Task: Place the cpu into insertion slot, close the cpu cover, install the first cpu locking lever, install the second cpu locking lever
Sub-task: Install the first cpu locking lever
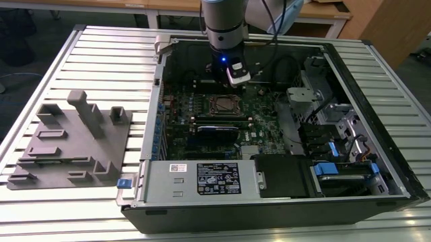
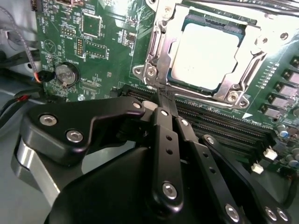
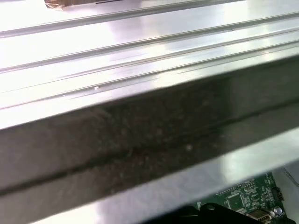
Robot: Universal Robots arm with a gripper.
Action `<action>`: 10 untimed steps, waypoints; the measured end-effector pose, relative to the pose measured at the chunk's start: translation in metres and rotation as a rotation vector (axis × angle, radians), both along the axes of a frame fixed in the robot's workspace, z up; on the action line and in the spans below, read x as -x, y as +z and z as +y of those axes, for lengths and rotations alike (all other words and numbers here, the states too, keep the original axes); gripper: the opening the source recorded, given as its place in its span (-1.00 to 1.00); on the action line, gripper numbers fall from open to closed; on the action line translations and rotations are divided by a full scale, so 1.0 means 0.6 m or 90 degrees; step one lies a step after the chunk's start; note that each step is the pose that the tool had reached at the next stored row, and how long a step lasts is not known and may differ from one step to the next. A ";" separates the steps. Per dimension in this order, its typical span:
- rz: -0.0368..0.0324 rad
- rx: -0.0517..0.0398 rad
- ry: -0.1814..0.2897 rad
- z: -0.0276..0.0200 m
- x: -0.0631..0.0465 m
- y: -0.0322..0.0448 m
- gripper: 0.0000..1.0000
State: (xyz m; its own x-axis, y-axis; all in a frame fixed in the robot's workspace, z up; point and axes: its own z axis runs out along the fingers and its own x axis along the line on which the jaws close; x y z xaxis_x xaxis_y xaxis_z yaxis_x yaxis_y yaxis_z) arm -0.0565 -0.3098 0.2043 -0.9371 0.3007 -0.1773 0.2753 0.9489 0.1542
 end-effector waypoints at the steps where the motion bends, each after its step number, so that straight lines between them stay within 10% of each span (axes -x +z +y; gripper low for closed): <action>1: 0.0002 0.0000 0.000 0.0000 0.000 0.003 -0.79; 10: 0.0032 -0.0002 0.000 0.0000 0.000 0.013 -0.79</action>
